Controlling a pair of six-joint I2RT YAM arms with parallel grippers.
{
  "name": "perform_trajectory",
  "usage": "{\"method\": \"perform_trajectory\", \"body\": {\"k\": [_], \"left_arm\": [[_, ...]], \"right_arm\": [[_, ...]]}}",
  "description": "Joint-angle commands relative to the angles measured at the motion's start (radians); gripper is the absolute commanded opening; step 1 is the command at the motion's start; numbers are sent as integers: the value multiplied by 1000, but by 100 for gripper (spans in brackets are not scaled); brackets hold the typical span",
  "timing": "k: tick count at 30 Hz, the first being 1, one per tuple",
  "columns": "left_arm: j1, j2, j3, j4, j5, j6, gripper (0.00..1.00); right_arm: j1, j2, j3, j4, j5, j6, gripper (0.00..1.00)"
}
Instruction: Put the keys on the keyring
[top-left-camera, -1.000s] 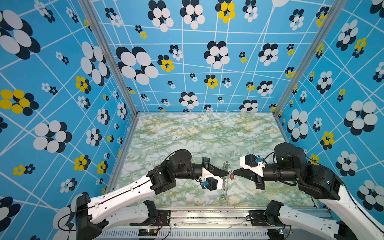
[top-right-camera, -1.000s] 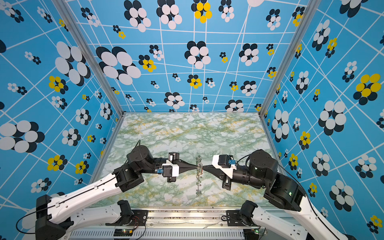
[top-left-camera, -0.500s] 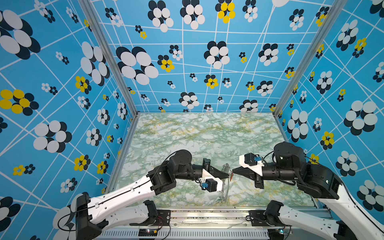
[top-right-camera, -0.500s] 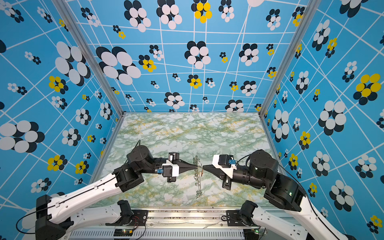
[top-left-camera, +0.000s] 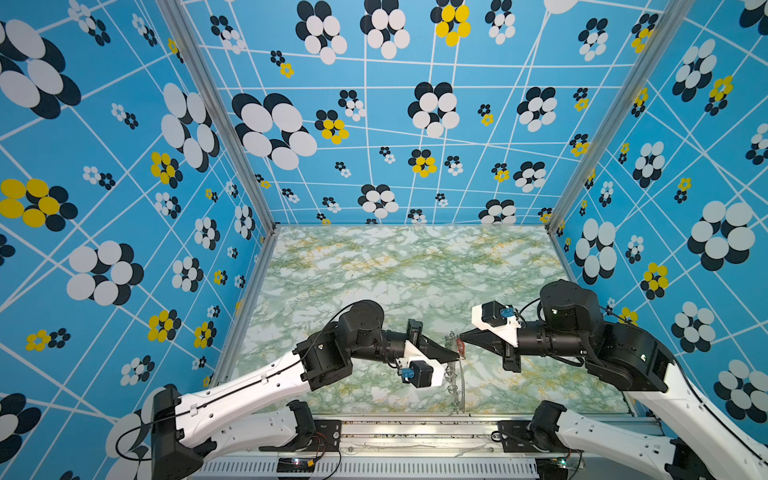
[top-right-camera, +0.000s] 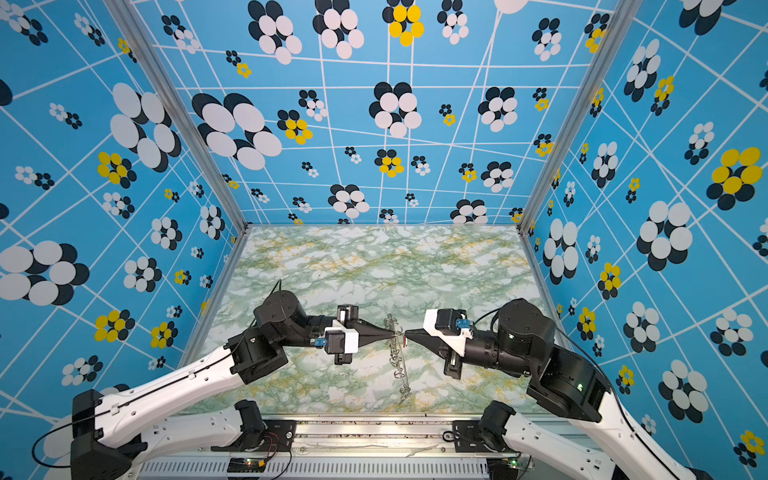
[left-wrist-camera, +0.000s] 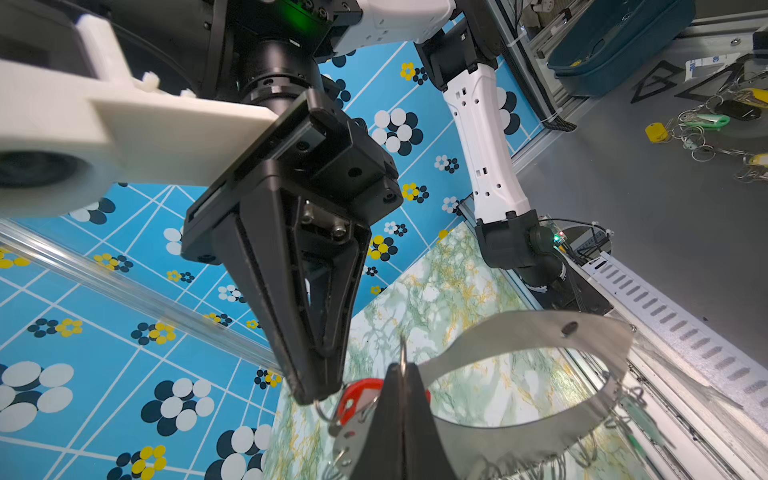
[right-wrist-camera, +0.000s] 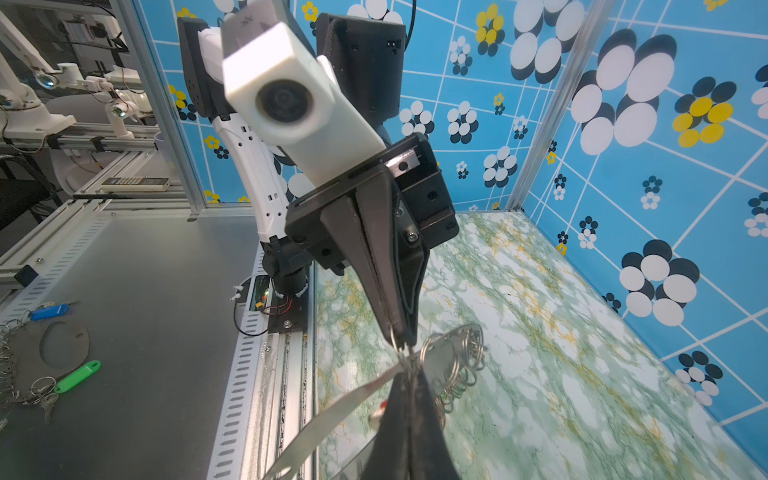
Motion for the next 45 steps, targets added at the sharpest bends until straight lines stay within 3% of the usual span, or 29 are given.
{"method": "perform_trajectory", "body": {"k": [1, 45], "left_arm": [[-14, -23, 10, 13, 52, 9, 0], [-28, -10, 30, -63, 62, 43, 0]], "right_arm": [[3, 21, 9, 41, 1, -2, 0], [1, 60, 61, 30, -1, 20, 0]]}}
